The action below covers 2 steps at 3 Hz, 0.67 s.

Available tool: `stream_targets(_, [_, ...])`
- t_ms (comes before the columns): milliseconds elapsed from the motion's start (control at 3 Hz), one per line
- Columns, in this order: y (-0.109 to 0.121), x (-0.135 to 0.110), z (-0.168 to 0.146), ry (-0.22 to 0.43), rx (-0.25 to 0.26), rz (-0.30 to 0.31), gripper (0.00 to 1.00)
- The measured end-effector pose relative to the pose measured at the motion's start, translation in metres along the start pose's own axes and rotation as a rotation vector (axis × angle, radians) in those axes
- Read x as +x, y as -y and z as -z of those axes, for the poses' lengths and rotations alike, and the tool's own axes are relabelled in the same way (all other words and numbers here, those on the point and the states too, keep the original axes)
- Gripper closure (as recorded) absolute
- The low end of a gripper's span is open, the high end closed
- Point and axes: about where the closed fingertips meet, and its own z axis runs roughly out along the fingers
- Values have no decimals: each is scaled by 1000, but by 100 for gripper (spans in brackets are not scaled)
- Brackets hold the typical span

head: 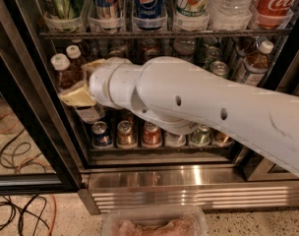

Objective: Pick blue plastic bottle from middle shelf of fridge

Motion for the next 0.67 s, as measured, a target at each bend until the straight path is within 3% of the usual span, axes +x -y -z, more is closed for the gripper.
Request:
stream_targets(333, [-5,23,26,-56,10,-42,100])
stream_targets(667, [-7,31,42,-79,21,-49,100])
